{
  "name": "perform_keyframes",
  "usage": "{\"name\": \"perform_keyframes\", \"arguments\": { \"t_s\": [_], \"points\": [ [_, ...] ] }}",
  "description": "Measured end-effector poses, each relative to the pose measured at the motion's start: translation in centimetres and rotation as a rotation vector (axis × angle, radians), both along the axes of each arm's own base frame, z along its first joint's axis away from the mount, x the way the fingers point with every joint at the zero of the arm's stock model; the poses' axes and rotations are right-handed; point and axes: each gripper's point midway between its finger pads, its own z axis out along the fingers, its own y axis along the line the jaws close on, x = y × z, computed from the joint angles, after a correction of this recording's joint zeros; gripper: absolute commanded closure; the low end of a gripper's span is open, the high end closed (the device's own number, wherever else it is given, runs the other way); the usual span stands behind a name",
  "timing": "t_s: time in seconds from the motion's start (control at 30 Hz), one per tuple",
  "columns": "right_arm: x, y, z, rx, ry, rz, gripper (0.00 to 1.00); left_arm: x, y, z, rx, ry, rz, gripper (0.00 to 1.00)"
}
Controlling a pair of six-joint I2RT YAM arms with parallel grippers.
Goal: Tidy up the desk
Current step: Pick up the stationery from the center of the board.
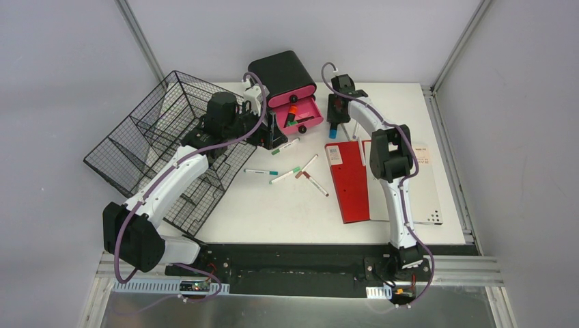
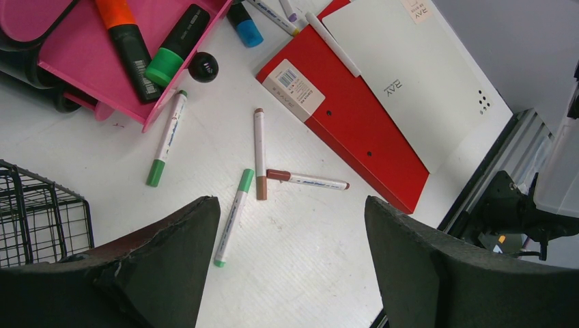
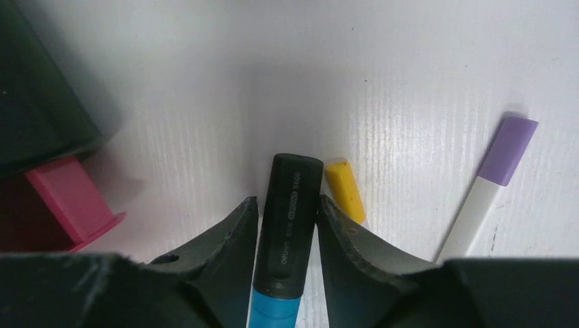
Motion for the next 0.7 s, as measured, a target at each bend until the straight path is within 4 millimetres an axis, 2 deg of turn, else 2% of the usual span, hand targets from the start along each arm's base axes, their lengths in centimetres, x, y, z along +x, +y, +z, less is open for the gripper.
{"name": "perform_keyframes", "arguments": {
  "t_s": [0.17,0.3,0.7],
  "points": [
    [-0.3,0.17,0.1,-0.002,0.016,0.031,0.57,-0.02,-0.02,0.01,-0.001,0.001,-0.001,0.2],
    [-0.57,0.07,0.04,-0.039,0.021,0.064,0.62,-0.04,-0.03,0.01,-0.001,0.001,-0.002,0.2],
    [-0.9,0.41,0.0,-0.089,0.02,0.123,0.99,-0.05,-0.04,0.02,-0.002,0.001,-0.003,0.2]
  ]
}}
